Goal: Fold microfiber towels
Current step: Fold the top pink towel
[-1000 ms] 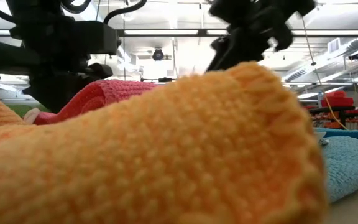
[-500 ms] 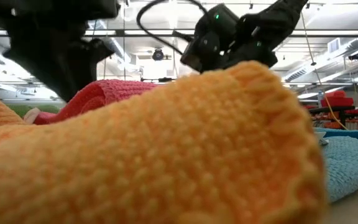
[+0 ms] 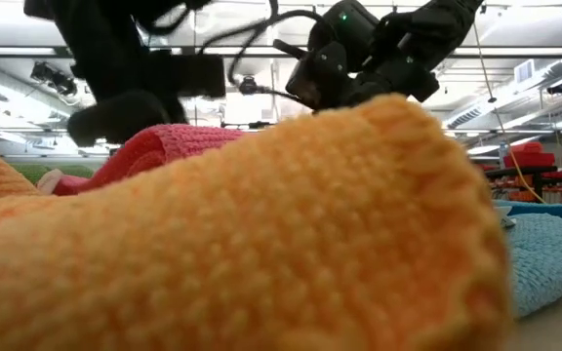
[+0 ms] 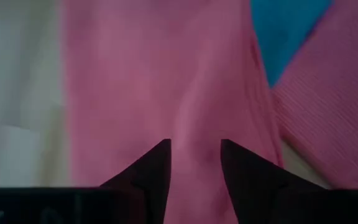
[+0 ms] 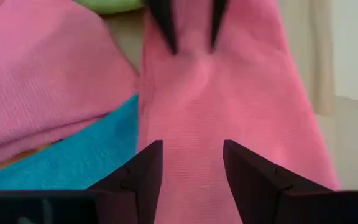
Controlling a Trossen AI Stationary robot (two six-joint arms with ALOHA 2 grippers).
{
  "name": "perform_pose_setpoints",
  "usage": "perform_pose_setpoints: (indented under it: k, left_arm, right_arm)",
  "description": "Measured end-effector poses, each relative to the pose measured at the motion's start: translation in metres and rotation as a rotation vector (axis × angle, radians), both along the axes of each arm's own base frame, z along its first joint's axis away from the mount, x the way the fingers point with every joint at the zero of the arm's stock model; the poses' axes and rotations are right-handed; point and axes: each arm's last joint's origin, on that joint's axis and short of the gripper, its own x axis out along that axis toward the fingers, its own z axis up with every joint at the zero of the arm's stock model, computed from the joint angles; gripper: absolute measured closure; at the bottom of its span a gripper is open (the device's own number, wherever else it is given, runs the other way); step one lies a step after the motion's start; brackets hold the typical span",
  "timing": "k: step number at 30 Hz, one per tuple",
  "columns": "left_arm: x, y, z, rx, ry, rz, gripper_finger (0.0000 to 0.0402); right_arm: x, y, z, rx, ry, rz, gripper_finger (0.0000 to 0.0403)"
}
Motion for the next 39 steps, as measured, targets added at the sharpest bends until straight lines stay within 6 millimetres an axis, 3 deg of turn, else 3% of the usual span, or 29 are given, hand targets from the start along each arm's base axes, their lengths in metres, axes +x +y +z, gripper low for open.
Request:
perform_pose_setpoints:
  k: [5, 13, 21, 25, 30, 35, 39]
  left_arm:
    - [-0.005, -0.009, -0.004, -0.041, 0.059, -0.061, 0.0268]
    - [-0.019, -0.017, -0.004, -0.006, 0.145, -0.1, 0.0278]
    - [-0.018, -0.018, -0.004, 0.001, 0.14, -0.132, 0.0279]
    - [-0.015, -0.02, 0.001, 0.006, 0.13, -0.16, 0.0285]
    - [-0.016, -0.019, 0.023, 0.016, 0.104, -0.191, 0.0287]
    - [-0.03, -0.01, 0.034, 0.105, 0.179, -0.193, 0.0282]
    - [-0.032, -0.015, 0.036, 0.165, 0.203, -0.344, 0.0269]
  right_arm:
    - [0.002, -0.002, -0.006, -0.007, 0.01, 0.002, 0.0226]
    - [-0.011, -0.01, -0.025, -0.019, 0.084, -0.034, 0.0226]
    - [-0.022, -0.016, -0.038, -0.014, 0.123, -0.062, 0.0227]
    - [-0.022, -0.016, -0.038, -0.014, 0.124, -0.064, 0.0227]
    - [-0.02, -0.016, -0.033, -0.018, 0.12, -0.063, 0.0227]
    - [-0.021, -0.017, -0.017, -0.049, 0.068, -0.071, 0.0227]
    - [-0.024, -0.017, -0.004, -0.046, 0.038, -0.077, 0.0227]
